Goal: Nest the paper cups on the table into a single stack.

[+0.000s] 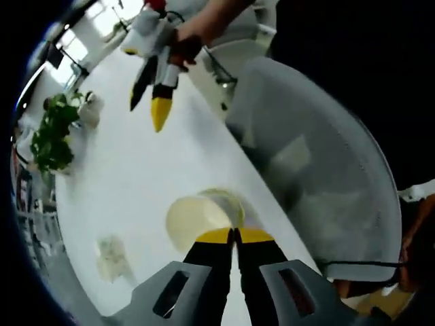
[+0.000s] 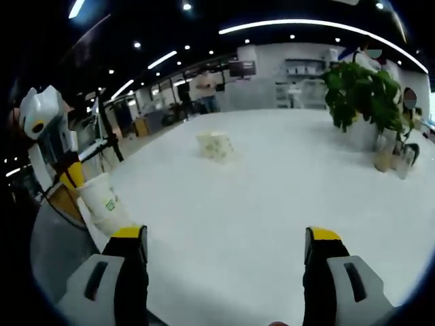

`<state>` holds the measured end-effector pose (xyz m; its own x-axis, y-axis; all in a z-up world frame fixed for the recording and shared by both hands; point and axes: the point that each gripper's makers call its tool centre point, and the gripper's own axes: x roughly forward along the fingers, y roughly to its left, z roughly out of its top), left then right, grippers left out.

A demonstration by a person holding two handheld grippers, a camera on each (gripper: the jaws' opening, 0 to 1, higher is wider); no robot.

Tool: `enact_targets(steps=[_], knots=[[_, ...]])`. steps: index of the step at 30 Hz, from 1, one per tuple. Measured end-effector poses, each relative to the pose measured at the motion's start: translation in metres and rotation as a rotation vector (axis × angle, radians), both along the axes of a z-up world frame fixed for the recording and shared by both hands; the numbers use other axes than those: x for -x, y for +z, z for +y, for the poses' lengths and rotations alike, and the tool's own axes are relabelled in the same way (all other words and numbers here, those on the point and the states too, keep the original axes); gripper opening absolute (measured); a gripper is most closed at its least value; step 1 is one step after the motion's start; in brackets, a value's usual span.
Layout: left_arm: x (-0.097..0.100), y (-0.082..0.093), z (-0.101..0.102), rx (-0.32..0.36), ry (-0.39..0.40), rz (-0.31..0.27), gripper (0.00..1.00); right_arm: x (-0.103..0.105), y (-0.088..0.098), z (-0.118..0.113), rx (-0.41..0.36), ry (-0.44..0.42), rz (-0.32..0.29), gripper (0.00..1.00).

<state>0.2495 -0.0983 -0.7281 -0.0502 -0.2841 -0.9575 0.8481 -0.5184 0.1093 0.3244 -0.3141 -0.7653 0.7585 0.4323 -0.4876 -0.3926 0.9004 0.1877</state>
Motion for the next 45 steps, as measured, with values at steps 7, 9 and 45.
enact_targets(steps=[7,9,45], knots=[[0.002,-0.007,-0.004,0.010,0.022,0.030,0.01,0.000,-0.001,0.000,-0.014,-0.004,-0.002,0.94],[0.003,-0.010,-0.003,0.007,0.025,0.042,0.01,0.000,-0.001,0.000,-0.015,-0.004,-0.002,0.94],[0.005,-0.015,-0.005,0.100,0.159,0.131,0.24,0.005,-0.007,-0.005,-0.021,-0.008,0.007,0.94]])
